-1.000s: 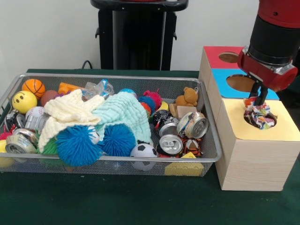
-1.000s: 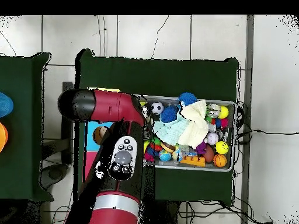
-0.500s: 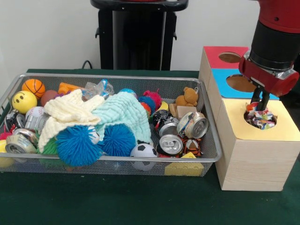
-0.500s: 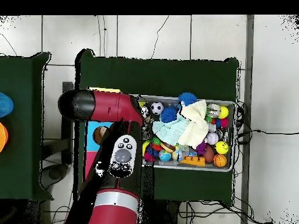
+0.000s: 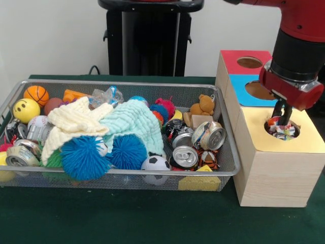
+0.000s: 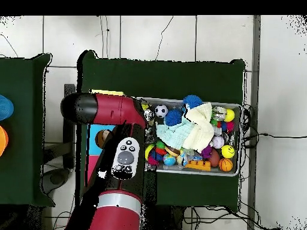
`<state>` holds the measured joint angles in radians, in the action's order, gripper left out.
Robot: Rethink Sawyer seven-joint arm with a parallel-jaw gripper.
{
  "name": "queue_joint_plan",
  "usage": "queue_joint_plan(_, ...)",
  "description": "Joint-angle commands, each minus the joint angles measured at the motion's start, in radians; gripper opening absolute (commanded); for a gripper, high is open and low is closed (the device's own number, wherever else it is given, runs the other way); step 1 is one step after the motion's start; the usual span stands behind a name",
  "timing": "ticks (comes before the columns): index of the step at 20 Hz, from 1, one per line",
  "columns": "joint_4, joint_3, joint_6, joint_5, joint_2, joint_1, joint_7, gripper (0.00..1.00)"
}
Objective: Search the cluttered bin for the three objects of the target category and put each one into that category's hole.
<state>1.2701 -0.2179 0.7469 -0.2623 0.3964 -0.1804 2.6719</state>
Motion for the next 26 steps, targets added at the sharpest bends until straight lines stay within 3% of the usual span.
queue_joint_plan(1,0.019,0.067,-0.135,-0.025,-0.127,-0.001,0.166,0.00)
queue_joint_plan(6,0.010,0.054,-0.189,-0.040,-0.157,-0.016,0.190,0.00)
queue_joint_plan(25,-0.001,0.017,-0.168,-0.075,-0.177,-0.046,0.191,0.00)
queue_joint_plan(26,-0.002,0.010,-0.168,-0.078,-0.178,-0.048,0.186,1.00)
